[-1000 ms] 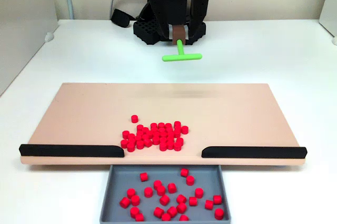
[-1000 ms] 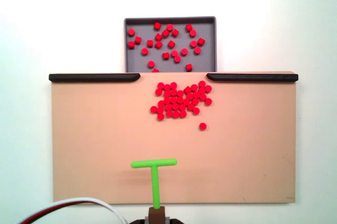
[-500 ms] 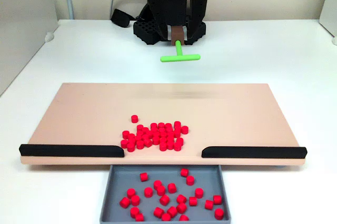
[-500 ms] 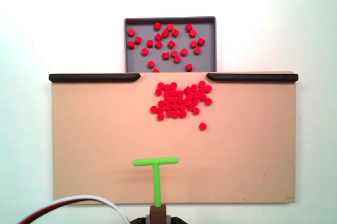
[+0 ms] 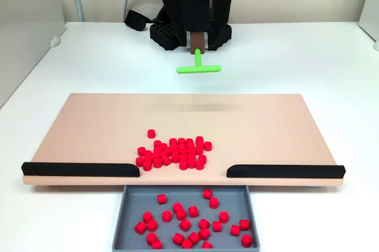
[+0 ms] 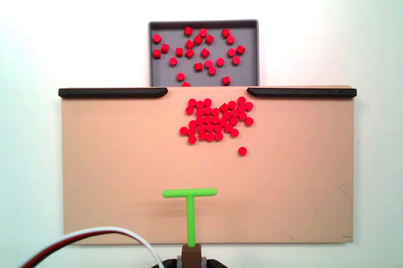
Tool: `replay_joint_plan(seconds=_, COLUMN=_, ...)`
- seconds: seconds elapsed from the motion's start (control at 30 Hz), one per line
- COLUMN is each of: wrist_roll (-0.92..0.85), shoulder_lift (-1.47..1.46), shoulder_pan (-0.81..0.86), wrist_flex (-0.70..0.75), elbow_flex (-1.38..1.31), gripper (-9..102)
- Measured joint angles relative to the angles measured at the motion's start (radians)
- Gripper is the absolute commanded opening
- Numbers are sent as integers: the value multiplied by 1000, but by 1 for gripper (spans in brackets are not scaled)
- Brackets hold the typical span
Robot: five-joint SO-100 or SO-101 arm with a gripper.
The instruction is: Gather the bottom side granules
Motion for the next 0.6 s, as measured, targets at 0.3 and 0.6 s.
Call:
replay_joint_plan(seconds=0.3, wrist_roll=-15, shoulder_lift=0, shoulder_pan=15, wrist_flex=0, elbow_flex=0, gripper=1)
replay_joint_plan(seconds=0.6, wrist_roll=-25, shoulder_lift=0, shoulder_pan=15, wrist_flex=0, elbow_flex=0, gripper=1)
